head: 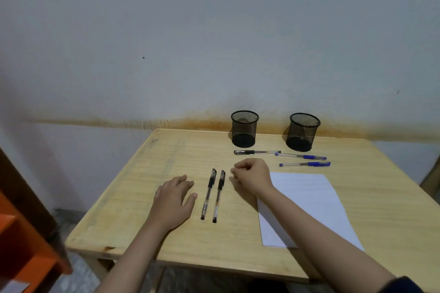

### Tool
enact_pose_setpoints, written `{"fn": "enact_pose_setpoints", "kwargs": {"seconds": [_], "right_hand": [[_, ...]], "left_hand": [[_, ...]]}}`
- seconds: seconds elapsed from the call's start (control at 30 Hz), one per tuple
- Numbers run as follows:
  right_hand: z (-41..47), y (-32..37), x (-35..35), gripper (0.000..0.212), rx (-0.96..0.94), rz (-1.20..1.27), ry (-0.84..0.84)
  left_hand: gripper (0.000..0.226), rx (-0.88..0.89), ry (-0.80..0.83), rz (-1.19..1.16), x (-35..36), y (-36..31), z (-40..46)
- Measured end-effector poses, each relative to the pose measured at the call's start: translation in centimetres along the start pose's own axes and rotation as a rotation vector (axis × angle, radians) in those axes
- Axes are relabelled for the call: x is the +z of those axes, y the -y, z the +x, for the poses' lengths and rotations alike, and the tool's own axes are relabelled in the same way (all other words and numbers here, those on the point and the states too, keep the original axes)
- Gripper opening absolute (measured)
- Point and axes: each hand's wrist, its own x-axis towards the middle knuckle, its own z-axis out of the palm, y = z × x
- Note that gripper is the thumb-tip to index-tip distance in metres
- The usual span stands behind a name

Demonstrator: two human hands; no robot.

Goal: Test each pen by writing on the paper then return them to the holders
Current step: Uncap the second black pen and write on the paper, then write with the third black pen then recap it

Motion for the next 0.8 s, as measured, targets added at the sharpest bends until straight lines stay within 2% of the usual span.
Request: {"fn": "enact_pose_setpoints", "kwargs": {"seconds": [0.07,0.13,0.27,0.4,0.57,0.8], "right_hand": [[2.5,-0.3,-1.0,0.01,-0.072,-0.085,-0.093],[4.8,-0.3,-1.9,0.018,-0.162,-0.312,-0.123],[8.3,-0.8,-3.0,0.034,-0.192,-0.699,-0.067],[9.6,-1.8,-2.7,0.024,-0.295,-0.948,0.006],[10.2,-2.1,-2.3,0.022,-0.415,-0.979,-0.023],[7.2,-0.6,-2.5,0.022,-0.675,-0.705,0.005]], "left_hand": [[0.044,0.001,0.005,-0.005,0.0,0.0,0.1],[0.052,-0.001,0.013,-0.013,-0.1,0.0,0.1],[0.049,-0.004,0.025,-0.023,-0.1,0.1,0.2],[0.04,-0.007,0.012,-0.027,0.1,0.0,0.2],[0.039,-0.01,0.005,-0.05,0.1,0.1,0.2],[0.04,-0.017,0.005,-0.056,-0.1,0.1,0.1]]}}
